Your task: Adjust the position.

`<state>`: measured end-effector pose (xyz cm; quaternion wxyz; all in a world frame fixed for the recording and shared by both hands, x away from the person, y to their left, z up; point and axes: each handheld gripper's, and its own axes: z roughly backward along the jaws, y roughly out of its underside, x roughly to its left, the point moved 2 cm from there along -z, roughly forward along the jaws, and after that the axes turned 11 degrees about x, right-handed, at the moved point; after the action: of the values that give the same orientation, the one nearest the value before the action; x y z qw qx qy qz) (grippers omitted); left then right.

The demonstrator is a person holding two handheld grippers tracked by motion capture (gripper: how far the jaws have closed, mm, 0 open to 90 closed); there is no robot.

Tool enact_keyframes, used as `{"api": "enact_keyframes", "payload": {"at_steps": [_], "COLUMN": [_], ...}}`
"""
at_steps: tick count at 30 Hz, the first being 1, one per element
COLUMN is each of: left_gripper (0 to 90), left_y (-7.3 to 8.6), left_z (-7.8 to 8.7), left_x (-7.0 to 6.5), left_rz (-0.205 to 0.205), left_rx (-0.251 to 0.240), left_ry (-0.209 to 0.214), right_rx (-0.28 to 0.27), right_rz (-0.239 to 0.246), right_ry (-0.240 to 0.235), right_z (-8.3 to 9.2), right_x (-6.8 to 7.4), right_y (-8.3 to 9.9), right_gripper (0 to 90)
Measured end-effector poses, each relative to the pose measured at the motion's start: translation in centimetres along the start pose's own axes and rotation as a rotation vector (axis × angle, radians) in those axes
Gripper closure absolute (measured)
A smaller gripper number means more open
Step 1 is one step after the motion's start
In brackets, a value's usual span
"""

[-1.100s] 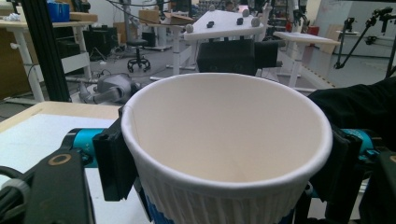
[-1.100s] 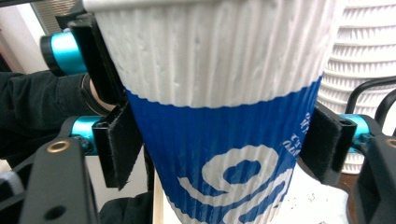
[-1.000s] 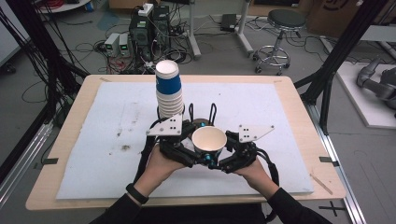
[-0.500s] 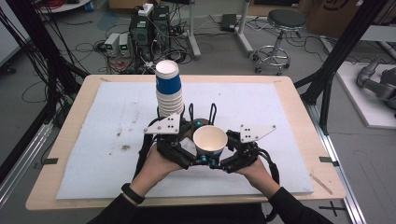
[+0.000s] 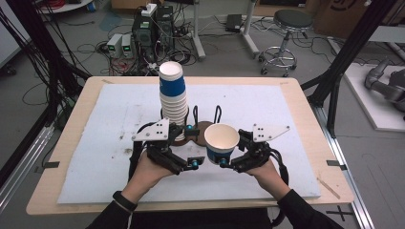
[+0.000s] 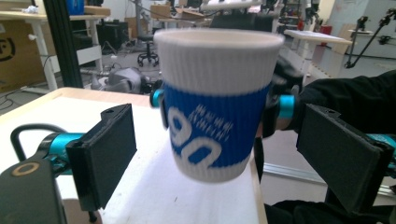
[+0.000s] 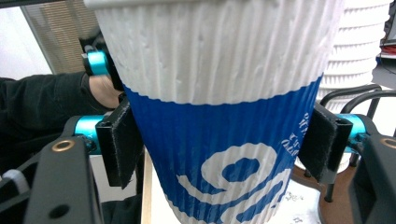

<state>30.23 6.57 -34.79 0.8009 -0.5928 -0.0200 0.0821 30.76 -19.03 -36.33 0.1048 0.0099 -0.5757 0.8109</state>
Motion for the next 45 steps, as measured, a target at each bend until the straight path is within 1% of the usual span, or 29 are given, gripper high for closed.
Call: {"api": "enact_keyframes", "payload": {"at_steps": [2, 6, 7, 11, 20, 25, 29, 33, 34, 36, 37, 39, 40, 44, 45], "left_gripper": [12.0, 12.0, 12.0, 12.0, 12.0, 12.0, 12.0, 12.2, 12.6, 16.1, 18.3, 24.9, 28.9, 29.2, 29.2], "left_y": [0.3, 0.6, 0.7, 1.0, 1.7, 2.0, 2.1, 2.2, 2.2, 2.2, 2.3, 2.3, 2.3, 2.3, 2.4], "left_z": [-0.2, -0.7, -0.9, -1.3, -2.5, -3.4, -4.2, -4.9, -5.0, -5.0, -5.0, -4.9, -4.9, -4.9, -4.9], "left_x": [0.0, 0.0, -0.1, -0.1, -0.3, -0.5, -0.6, -0.7, -0.7, -0.7, -0.6, -0.8, -0.8, -0.9, -0.9], "left_rz": [0.006, 0.004, 0.01, 0.012, 0.025, 0.029, 0.028, 0.031, 0.032, 0.032, 0.034, 0.019, 0.01, 0.007, 0.007], "left_rx": [0.007, 0.019, 0.019, 0.025, 0.051, 0.052, 0.053, 0.063, 0.064, 0.063, 0.064, 0.059, 0.057, 0.061, 0.061], "left_ry": [-0.003, 0.005, 0.007, 0.011, 0.015, 0.018, 0.033, 0.027, 0.031, 0.026, 0.03, 0.038, 0.035, 0.034, 0.033], "right_rx": [-0.001, -0.009, -0.009, -0.012, -0.016, -0.026, -0.023, -0.02, -0.019, -0.012, -0.008, -0.006, -0.007, -0.002, 0.003], "right_rz": [-0.002, -0.002, -0.001, 0.005, 0.008, 0.002, -0.005, -0.002, -0.003, 0.0, -0.002, -0.002, -0.003, 0.0, 0.009], "right_ry": [0.0, 0.002, 0.001, 0.001, 0.0, -0.017, -0.028, -0.035, -0.039, -0.041, -0.042, -0.039, -0.037, -0.037, -0.031], "right_z": [0.1, 0.2, 0.2, 0.3, 0.0, -0.2, -0.5, -0.9, -1.0, -1.2, -1.3, -1.5, -1.5, -1.4, -1.4], "right_x": [0.0, 0.1, 0.1, 0.1, 0.3, 0.5, 0.7, 0.9, 0.9, 1.0, 1.0, 1.0, 0.9, 1.0, 1.0], "right_y": [0.0, -0.1, -0.1, -0.2, -0.2, -0.2, -0.2, -0.2, -0.1, -0.1, 0.0, 0.1, 0.1, 0.1, 0.1], "right_gripper": [26.0, 26.0, 26.0, 26.0, 26.0, 26.0, 26.0, 26.0, 26.0, 26.0, 26.0, 26.0, 26.0, 24.7, 24.2]}}
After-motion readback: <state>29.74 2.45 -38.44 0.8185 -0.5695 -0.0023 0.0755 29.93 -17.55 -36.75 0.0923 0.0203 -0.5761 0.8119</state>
